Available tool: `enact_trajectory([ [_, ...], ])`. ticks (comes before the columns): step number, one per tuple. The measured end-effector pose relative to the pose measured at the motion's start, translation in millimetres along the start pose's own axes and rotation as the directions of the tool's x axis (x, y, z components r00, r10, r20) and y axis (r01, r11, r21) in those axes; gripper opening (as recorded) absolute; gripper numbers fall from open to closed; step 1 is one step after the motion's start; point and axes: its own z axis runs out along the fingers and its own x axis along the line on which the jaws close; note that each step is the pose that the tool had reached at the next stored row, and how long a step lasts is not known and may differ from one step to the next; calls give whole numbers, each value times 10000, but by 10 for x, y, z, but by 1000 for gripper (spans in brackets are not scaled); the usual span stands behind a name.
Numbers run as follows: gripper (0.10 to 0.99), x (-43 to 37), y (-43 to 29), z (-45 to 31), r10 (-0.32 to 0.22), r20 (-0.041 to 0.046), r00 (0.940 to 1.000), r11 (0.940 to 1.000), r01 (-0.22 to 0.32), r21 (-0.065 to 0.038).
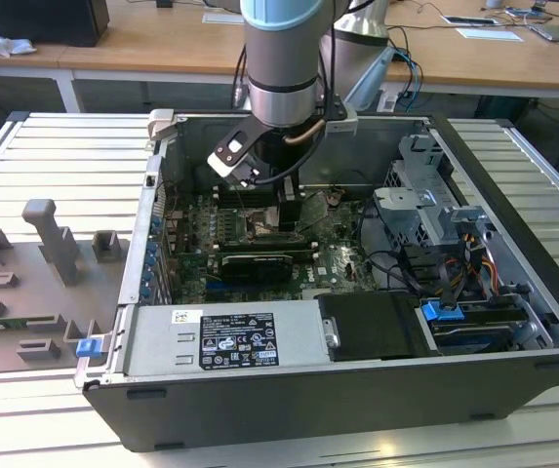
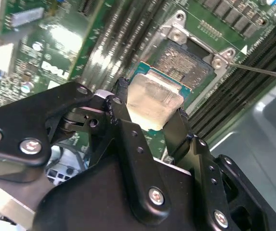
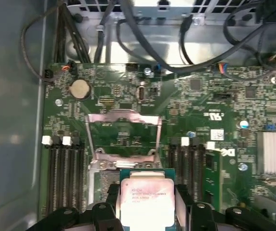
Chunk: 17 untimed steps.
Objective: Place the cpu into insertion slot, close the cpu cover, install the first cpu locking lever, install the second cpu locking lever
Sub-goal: 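Place the cpu into insertion slot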
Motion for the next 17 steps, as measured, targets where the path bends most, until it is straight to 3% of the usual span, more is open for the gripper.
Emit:
enact_trajectory([
  [2,537,72,-14,17,1,5,10000,10000,-1,0],
  [7,537,105,-146,123,1,6,10000,10000,-1,0],
  [17,537,130,-160,283,147,50,9999,9999,-147,-3],
])
